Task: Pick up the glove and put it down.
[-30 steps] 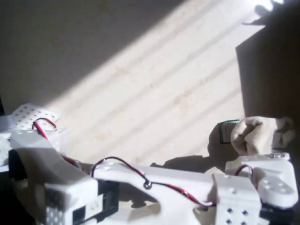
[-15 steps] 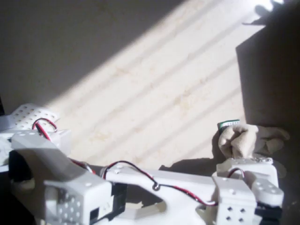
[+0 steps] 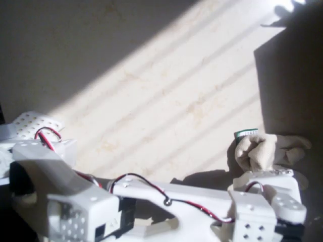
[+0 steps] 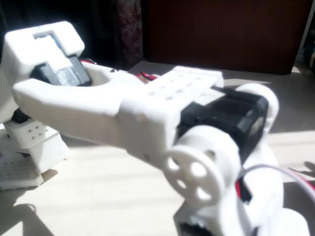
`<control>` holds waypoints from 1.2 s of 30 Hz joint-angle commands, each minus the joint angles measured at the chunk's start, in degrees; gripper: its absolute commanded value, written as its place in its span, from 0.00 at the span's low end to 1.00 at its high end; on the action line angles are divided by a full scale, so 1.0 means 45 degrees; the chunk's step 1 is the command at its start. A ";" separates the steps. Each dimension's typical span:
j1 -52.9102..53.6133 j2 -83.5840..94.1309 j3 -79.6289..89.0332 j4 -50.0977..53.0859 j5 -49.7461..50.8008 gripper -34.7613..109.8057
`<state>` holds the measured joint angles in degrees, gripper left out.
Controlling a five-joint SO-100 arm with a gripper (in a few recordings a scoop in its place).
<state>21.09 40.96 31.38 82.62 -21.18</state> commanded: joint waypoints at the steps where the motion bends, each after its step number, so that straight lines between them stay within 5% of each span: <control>1: 0.0020 0.1191 -0.0254 0.0117 -0.0176 0.30; 9: -0.0020 0.1191 -0.0254 0.0703 -0.0059 0.42; 19: -0.0488 0.3027 -0.0254 0.0879 0.0000 0.43; 36: -0.5352 0.2344 -0.0254 0.1035 0.2207 0.43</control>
<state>-0.62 53.26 31.29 87.80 -12.57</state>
